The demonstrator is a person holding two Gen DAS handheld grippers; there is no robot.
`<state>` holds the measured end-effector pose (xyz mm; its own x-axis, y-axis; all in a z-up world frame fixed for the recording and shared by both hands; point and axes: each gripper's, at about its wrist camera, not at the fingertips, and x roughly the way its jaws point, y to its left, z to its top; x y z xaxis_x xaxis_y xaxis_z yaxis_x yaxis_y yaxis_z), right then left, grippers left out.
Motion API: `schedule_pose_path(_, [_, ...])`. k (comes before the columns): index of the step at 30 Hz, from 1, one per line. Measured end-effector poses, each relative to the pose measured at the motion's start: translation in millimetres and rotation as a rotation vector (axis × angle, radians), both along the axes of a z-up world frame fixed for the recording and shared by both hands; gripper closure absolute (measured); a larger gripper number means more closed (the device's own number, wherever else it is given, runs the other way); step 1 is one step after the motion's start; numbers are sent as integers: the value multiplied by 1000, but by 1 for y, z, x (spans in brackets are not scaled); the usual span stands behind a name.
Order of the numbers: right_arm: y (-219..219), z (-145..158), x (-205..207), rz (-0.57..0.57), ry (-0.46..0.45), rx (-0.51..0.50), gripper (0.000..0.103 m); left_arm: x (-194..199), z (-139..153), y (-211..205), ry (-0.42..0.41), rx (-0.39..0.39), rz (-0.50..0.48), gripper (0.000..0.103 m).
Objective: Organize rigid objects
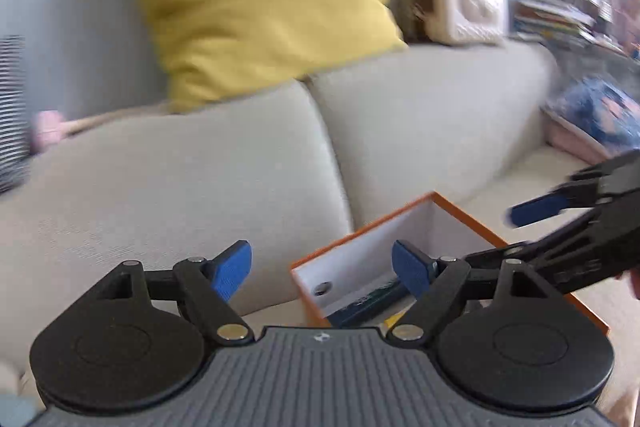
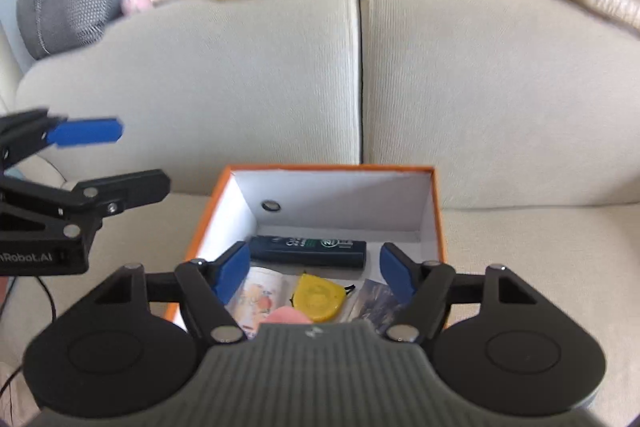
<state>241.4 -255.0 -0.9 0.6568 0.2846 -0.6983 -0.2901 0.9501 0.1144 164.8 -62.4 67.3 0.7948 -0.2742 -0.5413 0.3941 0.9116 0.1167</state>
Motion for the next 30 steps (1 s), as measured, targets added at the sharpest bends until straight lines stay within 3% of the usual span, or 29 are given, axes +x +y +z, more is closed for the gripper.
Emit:
schedule_pose_path(3, [11,10,-35,-19,-96,5,19,-40,7,18,-28,-73,66,9])
schedule_pose_path(5, [21,18,-64,-36,-150,20,18,-45,13,7,-27,-116,96,6])
schedule_pose_path(7, [7,37,-98,-52,-205,30,16,-63,19,12,-30,-134,127,0])
schedule_pose_path(11, [8,70,-163,-104,-322,30,11,-98,27,22,-67,-149,184,0])
schedule_pose_path(14, [14,73,-196,-125,-383,22,4,-120,34,36,-110,-231,226,0])
schedule_pose_path(19, [23,63,-233,-172,-405,-16,1,-139,31,58,-91,-304,272,0])
schedule_pose_path(25, [27,40,-245,-212,-347,-14,1,-152,10,66,-73,-285,324,0])
schedule_pose_path(30, [33,25,-262,-210,-357,-44,1,-163,-8,59,-68,-234,353,0])
